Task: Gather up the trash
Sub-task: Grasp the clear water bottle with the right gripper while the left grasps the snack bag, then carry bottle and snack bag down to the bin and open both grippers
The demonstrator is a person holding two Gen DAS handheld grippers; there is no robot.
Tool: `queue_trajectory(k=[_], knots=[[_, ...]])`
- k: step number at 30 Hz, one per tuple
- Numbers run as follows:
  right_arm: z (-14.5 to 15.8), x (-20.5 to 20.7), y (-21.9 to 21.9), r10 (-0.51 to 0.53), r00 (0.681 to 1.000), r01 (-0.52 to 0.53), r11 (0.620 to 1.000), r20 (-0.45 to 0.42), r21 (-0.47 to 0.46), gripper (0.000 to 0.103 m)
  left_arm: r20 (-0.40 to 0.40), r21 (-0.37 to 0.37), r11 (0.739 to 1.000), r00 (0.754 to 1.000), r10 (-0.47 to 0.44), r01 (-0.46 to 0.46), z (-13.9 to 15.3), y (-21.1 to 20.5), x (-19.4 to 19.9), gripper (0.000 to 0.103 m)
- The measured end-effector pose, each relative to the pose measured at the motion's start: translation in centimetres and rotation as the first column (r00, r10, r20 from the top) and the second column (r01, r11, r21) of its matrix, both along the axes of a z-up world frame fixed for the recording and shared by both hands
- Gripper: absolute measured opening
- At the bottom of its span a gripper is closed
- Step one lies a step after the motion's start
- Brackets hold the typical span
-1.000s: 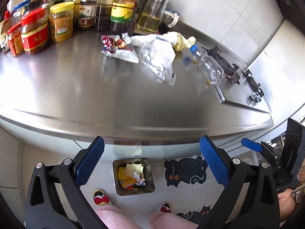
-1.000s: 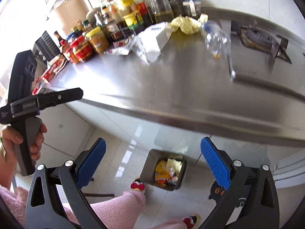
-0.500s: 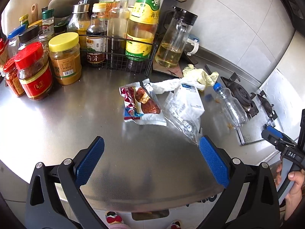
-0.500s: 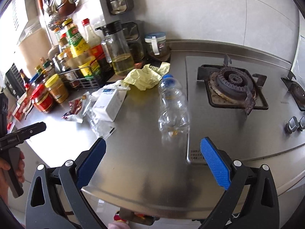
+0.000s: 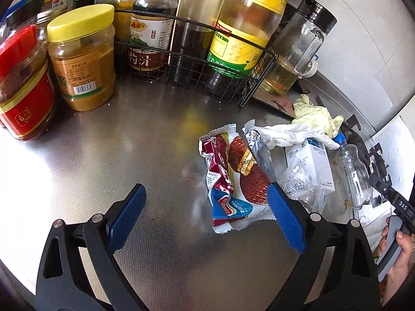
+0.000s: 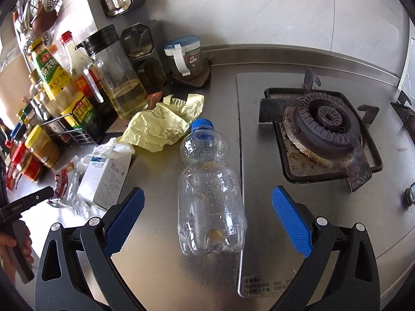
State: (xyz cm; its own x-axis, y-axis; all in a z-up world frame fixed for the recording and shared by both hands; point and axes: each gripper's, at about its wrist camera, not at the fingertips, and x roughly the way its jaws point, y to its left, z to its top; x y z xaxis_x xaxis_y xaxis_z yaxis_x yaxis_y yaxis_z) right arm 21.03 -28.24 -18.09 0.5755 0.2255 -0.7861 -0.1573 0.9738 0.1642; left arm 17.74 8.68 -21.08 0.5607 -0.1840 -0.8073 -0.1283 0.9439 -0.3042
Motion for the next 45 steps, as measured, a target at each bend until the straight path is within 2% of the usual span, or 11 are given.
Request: queue_trajectory(k=[2,7,10,11,12,14,20,27,37,45], knots=[[-0.7,0.3,0.3,0.008,1.000,-0.008,1.000,-0.016,-0.009,0.091,-0.003,-0.001,1.000,1.000,-0.016,0.016,-0.3,-0.3,0.4,0.079],[-1.9,0.4,0.7,0.019,0.999,-0.020,0.999,-0.047,-0.025,0.086,0.001,0.045,0.997,0.998,-0.057,0.056,-0.8,-1.3,0.8,0.067],[-2.6,0.4,1.1,0.031,0.997,-0.034,0.998,-0.064,-0.047,0.070,0.007,0.077,0.994,0.997,-0.080,0.079,-0.8,-1.8,0.7,0.045],[-2.8,0.4,1.1,0.034,0.997,-0.038,0.998,-0.068,-0.053,0.065,0.006,0.086,0.993,0.997,-0.082,0.082,-0.9,-2.0,0.6,0.033],[-3.0,0.3,1.1,0.038,0.997,-0.042,0.998,-0.074,-0.053,0.064,0.004,0.096,0.992,0.997,-0.082,0.082,-0.9,-2.0,0.6,0.025],[-2.9,0.0,1.2,0.043,0.997,-0.047,0.997,-0.068,-0.056,0.063,0.001,0.103,0.991,0.997,-0.081,0.080,-0.9,-2.0,0.4,0.017],[-2.2,-1.2,1.4,0.034,0.998,-0.037,0.998,-0.047,-0.054,0.063,0.036,0.116,0.990,0.996,-0.082,0.078,0.0,-2.4,-1.2,0.012],[0.4,-4.7,1.7,0.049,0.999,-0.048,0.998,0.006,-0.037,0.063,0.091,0.149,0.985,0.991,-0.095,0.081,3.0,-3.5,-4.5,0.011],[4.9,-13.6,-0.2,0.076,0.992,-0.078,0.997,0.096,0.013,0.063,0.144,0.141,0.983,0.980,-0.135,0.114,6.9,-5.8,-12.8,0.011],[6.9,-21.1,-0.8,0.142,0.982,-0.149,0.988,0.123,0.046,0.063,0.154,0.121,0.981,0.973,-0.170,0.152,7.8,-8.6,-19.3,0.011]])
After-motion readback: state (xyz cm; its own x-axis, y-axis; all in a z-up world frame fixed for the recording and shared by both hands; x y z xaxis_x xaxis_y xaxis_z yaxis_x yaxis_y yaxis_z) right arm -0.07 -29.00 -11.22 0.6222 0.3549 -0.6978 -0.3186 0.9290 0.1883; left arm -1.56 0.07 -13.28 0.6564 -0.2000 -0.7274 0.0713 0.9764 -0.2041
